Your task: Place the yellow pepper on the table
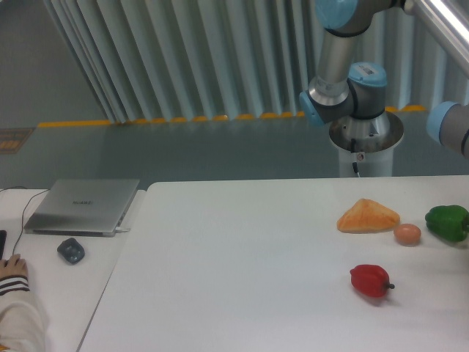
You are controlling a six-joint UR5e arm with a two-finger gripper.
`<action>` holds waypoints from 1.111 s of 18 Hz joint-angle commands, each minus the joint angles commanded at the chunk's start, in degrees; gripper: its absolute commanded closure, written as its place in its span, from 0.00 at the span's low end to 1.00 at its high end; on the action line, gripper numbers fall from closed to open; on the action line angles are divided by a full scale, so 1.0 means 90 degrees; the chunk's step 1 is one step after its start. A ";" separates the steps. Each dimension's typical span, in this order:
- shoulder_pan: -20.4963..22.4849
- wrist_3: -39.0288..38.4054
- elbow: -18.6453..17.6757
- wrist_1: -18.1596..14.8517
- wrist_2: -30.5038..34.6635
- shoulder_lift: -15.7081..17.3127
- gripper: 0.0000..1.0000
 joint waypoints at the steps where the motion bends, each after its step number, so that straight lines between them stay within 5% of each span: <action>1: 0.0019 0.0010 -0.0019 -0.0029 0.0080 -0.0019 0.00; 20: 0.0273 -0.0254 -0.0147 -0.0020 -0.0368 -0.0293 0.00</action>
